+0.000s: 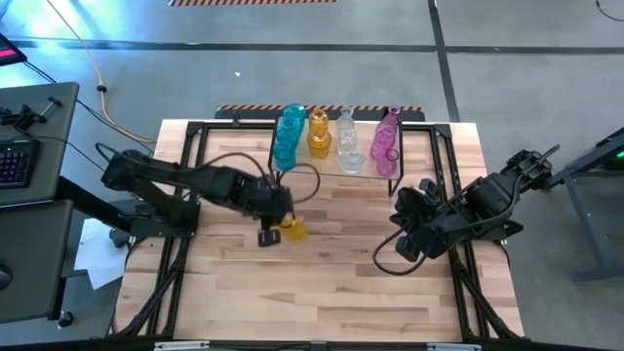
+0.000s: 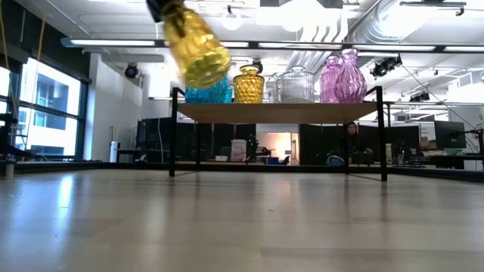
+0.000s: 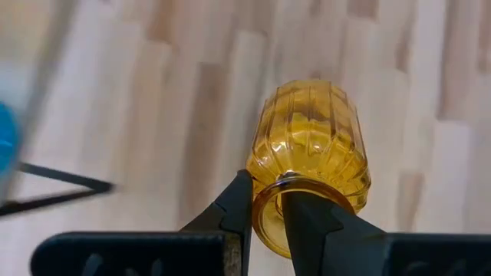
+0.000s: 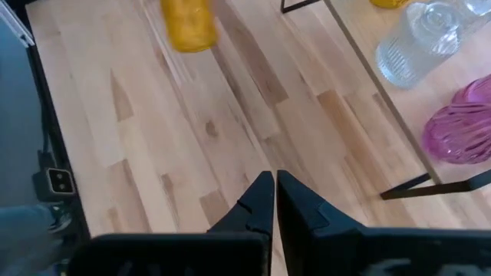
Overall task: Sort vases onto shelf
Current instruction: Put the yellow transparent vase on the shelf aligned with the other yellow vases
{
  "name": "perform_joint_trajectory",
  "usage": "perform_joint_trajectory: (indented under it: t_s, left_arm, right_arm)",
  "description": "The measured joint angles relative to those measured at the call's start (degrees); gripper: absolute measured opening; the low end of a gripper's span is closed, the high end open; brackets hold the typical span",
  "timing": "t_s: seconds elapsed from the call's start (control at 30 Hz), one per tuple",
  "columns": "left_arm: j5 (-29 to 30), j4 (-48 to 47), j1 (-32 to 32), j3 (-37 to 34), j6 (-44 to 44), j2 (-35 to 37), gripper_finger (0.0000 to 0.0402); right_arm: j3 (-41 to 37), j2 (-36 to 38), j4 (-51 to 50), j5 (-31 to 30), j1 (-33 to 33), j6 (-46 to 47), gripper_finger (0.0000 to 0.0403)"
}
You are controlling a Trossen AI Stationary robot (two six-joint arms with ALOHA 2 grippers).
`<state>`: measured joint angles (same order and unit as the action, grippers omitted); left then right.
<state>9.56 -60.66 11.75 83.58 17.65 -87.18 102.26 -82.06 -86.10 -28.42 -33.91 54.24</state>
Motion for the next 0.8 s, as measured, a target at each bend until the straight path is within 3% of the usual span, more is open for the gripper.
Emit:
perform_joint_trajectory:
  t_s: [0.23, 0.47, 0.57, 0.73, 0.8]
  left_arm:
    - [4.75, 0.52, -5.67, 4.27, -5.78, -0.02, 0.0044]
    - [5.02, 0.84, -11.56, 7.0, -12.66, -0.04, 0.0044]
    - [4.64, 1.02, -12.99, 8.4, -15.36, -0.04, 0.0044]
    - [4.55, 1.07, -15.24, 9.71, -18.39, -0.04, 0.0044]
    - [4.53, 0.94, -16.13, 9.71, -19.06, -0.04, 0.0044]
  right_arm:
    - [0.0, -0.02, 1.07, 0.17, 0.0, 3.78, 0.0]
    - [0.02, -3.13, 7.97, -0.59, 1.89, 2.9, 0.0]
    - [0.02, -5.56, 11.67, -4.55, 3.26, 2.48, 0.0]
    - [0.02, -8.57, 15.8, -17.84, 3.8, 7.29, 0.0]
    - [0.02, -9.4, 16.01, -19.53, 3.78, 10.05, 0.0]
